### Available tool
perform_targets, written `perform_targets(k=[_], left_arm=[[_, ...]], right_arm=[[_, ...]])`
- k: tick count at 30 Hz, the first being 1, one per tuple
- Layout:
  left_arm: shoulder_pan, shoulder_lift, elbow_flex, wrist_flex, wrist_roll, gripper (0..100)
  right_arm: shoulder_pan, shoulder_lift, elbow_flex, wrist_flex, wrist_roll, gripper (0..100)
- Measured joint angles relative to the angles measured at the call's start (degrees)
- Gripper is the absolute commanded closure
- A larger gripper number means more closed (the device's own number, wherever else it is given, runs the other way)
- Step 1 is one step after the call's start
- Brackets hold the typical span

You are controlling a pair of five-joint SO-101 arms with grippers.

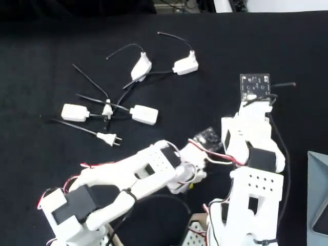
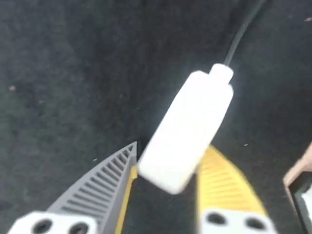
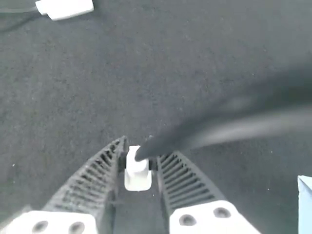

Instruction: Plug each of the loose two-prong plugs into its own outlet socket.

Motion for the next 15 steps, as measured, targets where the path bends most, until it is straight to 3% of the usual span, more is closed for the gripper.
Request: perform_targets(k=[15], left_arm=[[-1.49, 0.35, -0.88, 2.11, -0.26, 97]], right_arm=[[-0.09, 0.0, 0.0, 0.0, 0.0, 98.6]])
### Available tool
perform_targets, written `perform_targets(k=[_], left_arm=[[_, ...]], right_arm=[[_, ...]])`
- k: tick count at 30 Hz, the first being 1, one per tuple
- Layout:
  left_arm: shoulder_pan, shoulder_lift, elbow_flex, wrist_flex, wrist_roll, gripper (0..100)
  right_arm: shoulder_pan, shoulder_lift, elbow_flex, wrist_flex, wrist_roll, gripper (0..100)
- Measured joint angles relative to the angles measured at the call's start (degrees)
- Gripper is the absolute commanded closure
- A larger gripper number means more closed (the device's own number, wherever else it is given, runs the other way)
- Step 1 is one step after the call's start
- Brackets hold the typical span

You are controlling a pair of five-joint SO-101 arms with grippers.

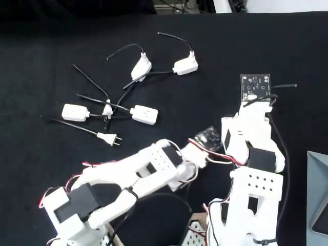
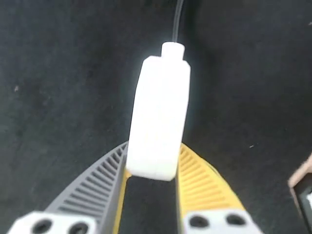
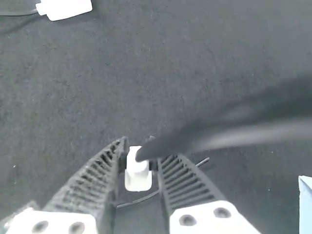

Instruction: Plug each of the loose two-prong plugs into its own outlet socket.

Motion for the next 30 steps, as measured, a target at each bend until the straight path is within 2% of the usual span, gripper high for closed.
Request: perform_targets(k=[5, 12, 20, 23, 26, 30], left_arm=[[-4.84, 0.0, -0.09, 4.92, -0.35, 97], [-12.57, -0.97, 0.0, 9.85, -6.15, 97], [-21.71, -16.62, 8.88, 11.08, -15.91, 96], [-24.88, -23.65, 12.22, 11.08, -20.31, 87], [-26.9, -27.6, 15.21, 11.08, -21.01, 76], [-28.57, -30.77, 17.23, 11.08, -18.73, 77]], right_arm=[[0.0, 0.0, 0.0, 0.0, 0.0, 98.6], [0.09, 0.0, 0.0, 0.0, 0.0, 98.6], [0.09, 0.0, 0.0, 0.0, 0.0, 98.6], [0.09, 0.0, 0.0, 0.0, 0.0, 98.6], [0.09, 0.0, 0.0, 0.0, 0.0, 98.6], [0.09, 0.0, 0.0, 0.0, 0.0, 98.6]])
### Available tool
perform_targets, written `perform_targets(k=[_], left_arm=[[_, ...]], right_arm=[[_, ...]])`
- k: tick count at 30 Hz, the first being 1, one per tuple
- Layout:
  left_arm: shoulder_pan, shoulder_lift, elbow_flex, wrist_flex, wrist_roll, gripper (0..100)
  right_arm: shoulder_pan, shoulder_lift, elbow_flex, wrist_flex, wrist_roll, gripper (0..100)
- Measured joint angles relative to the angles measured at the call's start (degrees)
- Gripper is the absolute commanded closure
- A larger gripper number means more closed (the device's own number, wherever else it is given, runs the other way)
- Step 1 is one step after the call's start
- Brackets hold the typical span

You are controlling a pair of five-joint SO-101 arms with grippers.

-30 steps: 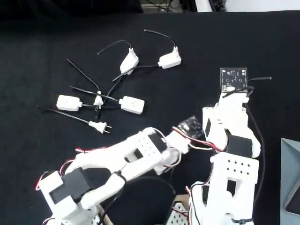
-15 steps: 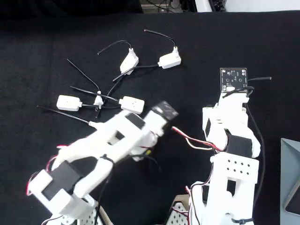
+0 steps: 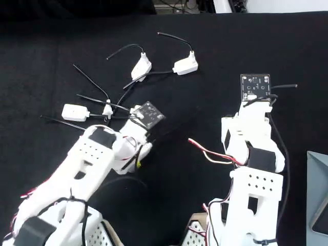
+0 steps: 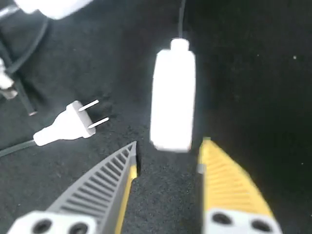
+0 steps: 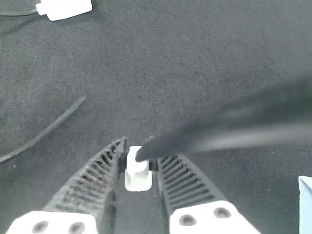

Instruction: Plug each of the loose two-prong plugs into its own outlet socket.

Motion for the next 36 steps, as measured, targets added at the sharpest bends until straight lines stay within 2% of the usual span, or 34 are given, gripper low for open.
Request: perform_targets(k=[6, 10, 15, 19, 25, 33, 36], left_arm=[[-0.7, -6.42, 0.35, 0.09, 0.62, 78], [-4.48, -12.04, 0.35, -0.35, 0.62, 78], [-11.52, -15.47, 3.78, -7.38, 0.97, 78], [-12.13, -14.77, 9.85, -13.45, 0.97, 78], [-6.42, -13.27, 12.84, -14.51, 0.79, 78], [2.9, -20.04, 12.84, -7.12, 3.16, 78], [3.78, -24.09, 12.84, -5.45, 3.6, 78]], right_arm=[[-0.09, 0.0, 0.0, 0.0, 0.0, 98.6], [-0.09, 0.0, 0.0, 0.0, 0.0, 98.6], [-0.09, 0.0, 0.0, 0.0, 0.0, 98.6], [-1.76, 0.0, 0.0, 0.0, 0.0, 98.6], [-2.81, 0.0, 0.0, 0.0, 0.0, 98.6], [-2.9, 0.0, 0.0, 0.0, 0.0, 98.6], [-2.9, 0.0, 0.0, 0.0, 0.0, 98.6]])
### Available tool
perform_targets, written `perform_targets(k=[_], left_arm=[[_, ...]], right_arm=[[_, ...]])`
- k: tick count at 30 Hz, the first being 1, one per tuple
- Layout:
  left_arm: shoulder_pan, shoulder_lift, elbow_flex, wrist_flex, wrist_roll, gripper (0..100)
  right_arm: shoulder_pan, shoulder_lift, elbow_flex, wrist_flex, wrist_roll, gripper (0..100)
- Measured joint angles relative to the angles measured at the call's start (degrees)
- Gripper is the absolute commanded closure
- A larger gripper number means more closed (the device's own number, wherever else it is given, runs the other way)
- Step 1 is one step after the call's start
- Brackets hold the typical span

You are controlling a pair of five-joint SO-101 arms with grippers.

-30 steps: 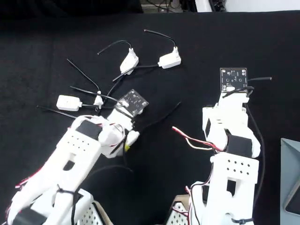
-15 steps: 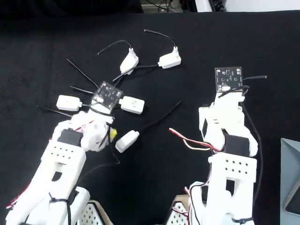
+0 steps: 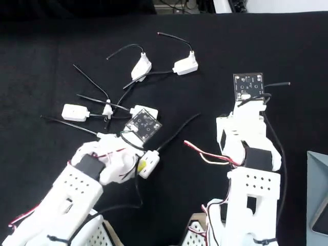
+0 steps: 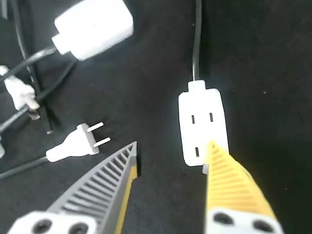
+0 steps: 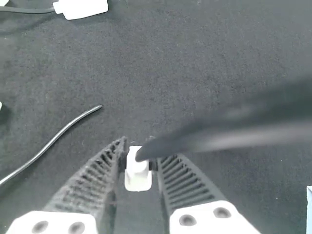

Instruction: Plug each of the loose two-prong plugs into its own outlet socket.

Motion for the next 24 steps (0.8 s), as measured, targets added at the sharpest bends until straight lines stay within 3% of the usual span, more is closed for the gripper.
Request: perform_targets(k=[4, 7, 11, 24], left_arm=[[0.53, -2.9, 0.0, 2.2, 0.7, 75], [1.49, -3.16, 0.0, 2.2, 4.48, 70], [3.69, -1.14, 0.0, 2.37, 8.18, 70], [4.84, 24.53, -4.48, -4.13, 9.05, 76]], right_arm=[[-0.26, 0.0, 0.0, 0.0, 0.0, 98.6], [-0.97, 0.0, 0.0, 0.0, 0.0, 98.6], [-1.23, 0.0, 0.0, 0.0, 0.0, 98.6], [-1.23, 0.0, 0.0, 0.0, 0.0, 98.6]])
